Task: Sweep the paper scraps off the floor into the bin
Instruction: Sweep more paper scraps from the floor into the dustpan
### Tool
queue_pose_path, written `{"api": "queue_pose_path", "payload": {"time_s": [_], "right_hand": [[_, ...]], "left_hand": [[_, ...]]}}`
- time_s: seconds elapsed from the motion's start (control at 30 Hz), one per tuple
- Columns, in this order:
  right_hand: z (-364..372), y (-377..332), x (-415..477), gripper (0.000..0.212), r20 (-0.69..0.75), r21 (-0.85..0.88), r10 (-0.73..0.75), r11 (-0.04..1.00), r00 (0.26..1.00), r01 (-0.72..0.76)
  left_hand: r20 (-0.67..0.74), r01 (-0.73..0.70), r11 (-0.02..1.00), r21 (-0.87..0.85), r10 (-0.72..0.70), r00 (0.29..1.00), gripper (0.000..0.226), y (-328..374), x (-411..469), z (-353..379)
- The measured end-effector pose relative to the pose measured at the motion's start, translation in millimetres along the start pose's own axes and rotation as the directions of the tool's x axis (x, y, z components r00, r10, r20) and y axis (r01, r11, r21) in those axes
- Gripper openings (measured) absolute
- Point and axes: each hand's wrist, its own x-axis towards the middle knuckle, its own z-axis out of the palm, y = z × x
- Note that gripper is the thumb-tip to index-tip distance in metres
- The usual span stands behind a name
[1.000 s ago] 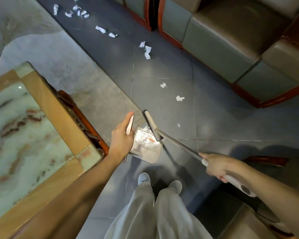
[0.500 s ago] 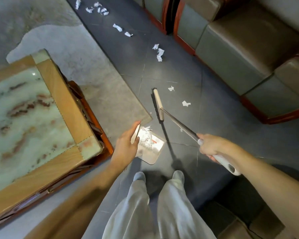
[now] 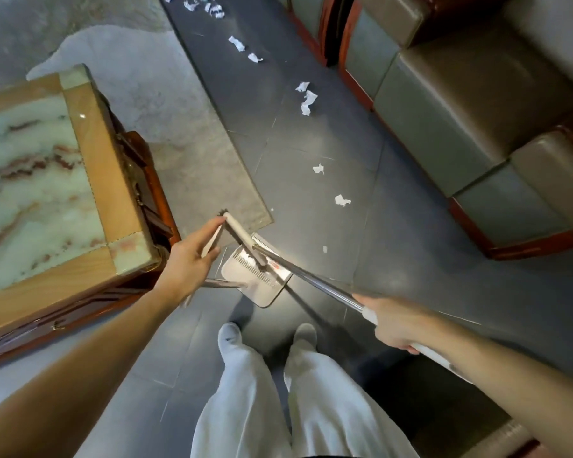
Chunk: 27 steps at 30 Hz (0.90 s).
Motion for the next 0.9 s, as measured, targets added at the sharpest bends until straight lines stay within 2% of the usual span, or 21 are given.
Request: {"api": "queue_pose_path", "payload": {"time_s": [0.23, 0.47, 0.57, 0.7, 0.83, 0.9], "right_hand": [[11.3, 58.2, -23.0, 0.082, -0.092, 0.194, 0.152, 0.972, 0.984, -0.132], [16.4, 63.9, -1.7, 0.071, -0.117, 0.298, 0.247, 0.933, 0.962, -0.204], [31.5, 54.2, 26.6, 0.064, -0.062, 0.367, 0.287, 0.897, 0.956, -0.246], [43.9, 37.4, 30.7, 0.066, 0.014, 0.334, 0.246, 0.913, 0.969, -0.237], [25.3, 65.2, 13.8, 0.078, 0.143, 0.559, 0.191, 0.794, 0.971, -0.239], [5.6, 81.2, 3.8, 0.081, 0.139, 0.575, 0.152, 0.792, 0.979, -0.205]], "left_hand": [[0.083, -0.053, 0.995, 0.087, 0.045, 0.995, 0.054, 29.4, -9.7, 38.0], [0.219, -0.096, 0.986, 0.138, 0.065, 0.974, 0.053, 51.2, 14.1, 81.8], [0.217, -0.119, 0.977, 0.176, 0.079, 0.973, 0.053, 58.8, 30.9, 92.9], [0.198, -0.136, 0.97, 0.204, 0.095, 0.976, 0.054, 64.5, 42.5, 97.2], [0.182, -0.147, 0.98, 0.137, 0.121, 0.976, 0.057, 58.7, 37.2, 99.5], [0.165, -0.137, 0.981, 0.14, 0.113, 0.98, 0.057, 56.5, 34.9, 96.5]]}}
